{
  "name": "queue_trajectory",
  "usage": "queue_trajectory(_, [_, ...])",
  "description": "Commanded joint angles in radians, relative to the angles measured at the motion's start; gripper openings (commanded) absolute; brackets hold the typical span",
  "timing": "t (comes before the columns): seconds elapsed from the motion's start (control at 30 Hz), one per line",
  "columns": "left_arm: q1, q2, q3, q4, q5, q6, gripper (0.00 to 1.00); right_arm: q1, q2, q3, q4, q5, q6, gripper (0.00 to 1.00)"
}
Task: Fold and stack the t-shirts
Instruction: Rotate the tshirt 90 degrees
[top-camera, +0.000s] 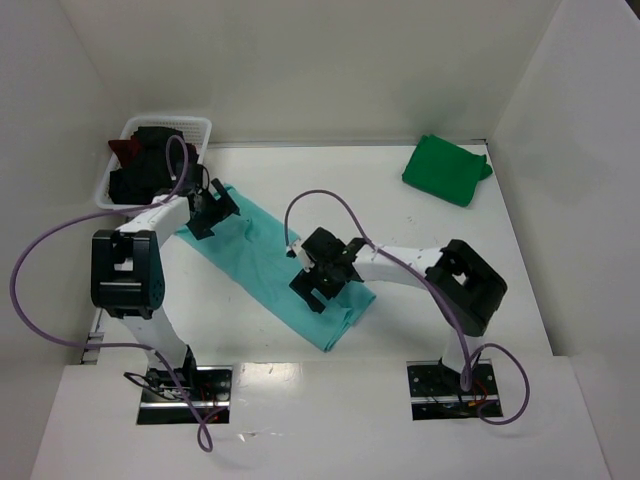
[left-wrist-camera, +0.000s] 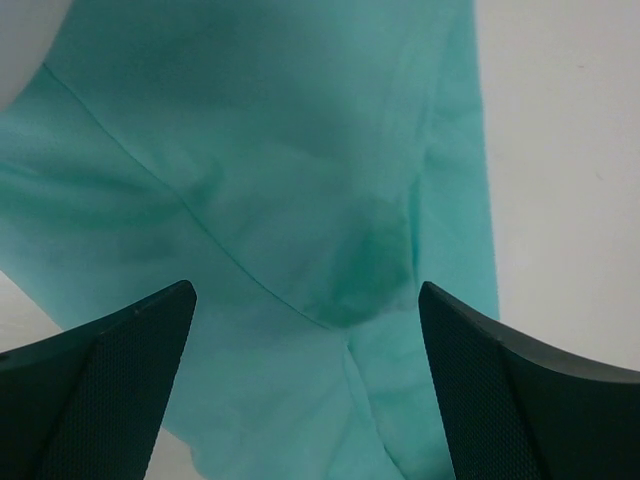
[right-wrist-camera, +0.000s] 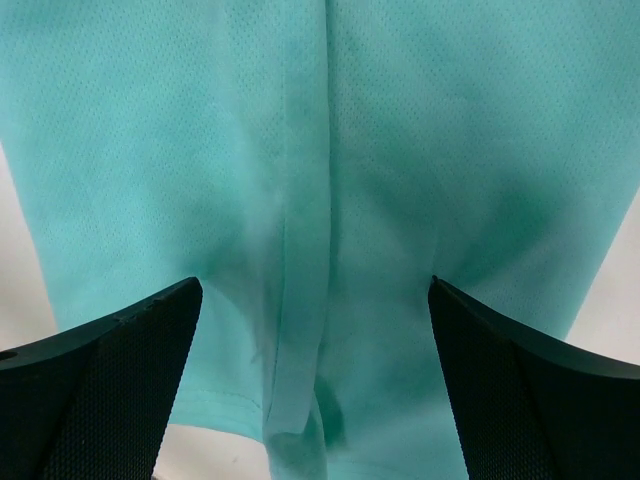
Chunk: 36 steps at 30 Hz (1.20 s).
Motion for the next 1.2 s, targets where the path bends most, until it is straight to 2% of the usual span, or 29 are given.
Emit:
queue_trajectory(0.0, [0.003, 0.025, -0.007, 0.001, -0.060, -0.023, 1.00, 0.021, -0.069, -0.080, 0.070, -0.042, 0.120, 0.99])
queue_trajectory(0.23, [-0.010, 0.084, 0.008, -0.037, -0.170, -0.045, 1.00, 0.041, -0.124, -0.184, 0.152, -0.088, 0.221, 0.99])
queue_trajectory(0.47, [-0.108, 0.223, 0.108, -0.065, -0.190, -0.063, 1.00, 0.086, -0.144, -0.169, 0.138, -0.072, 0.235, 0.99])
queue_trajectory(0.7, [-0.204, 0.299, 0.238, -0.108, -0.206, -0.063, 1.00, 0.086, -0.264, -0.159, 0.137, -0.016, 0.235, 0.99])
queue_trajectory(0.93, [-0.298, 0.491, 0.503, -0.217, -0.159, -0.022, 0.99, 0.086, -0.264, -0.137, 0.082, 0.050, 0.235, 0.99])
queue_trajectory(1.13, [-0.366, 0.580, 0.661, -0.263, -0.138, 0.003, 0.99, 0.086, -0.303, -0.097, 0.086, 0.239, 0.289, 0.99])
queue_trajectory(1.17, [-0.376, 0.598, 0.735, -0.275, -0.138, 0.021, 0.99, 0.086, -0.322, -0.097, 0.104, 0.239, 0.289, 0.99])
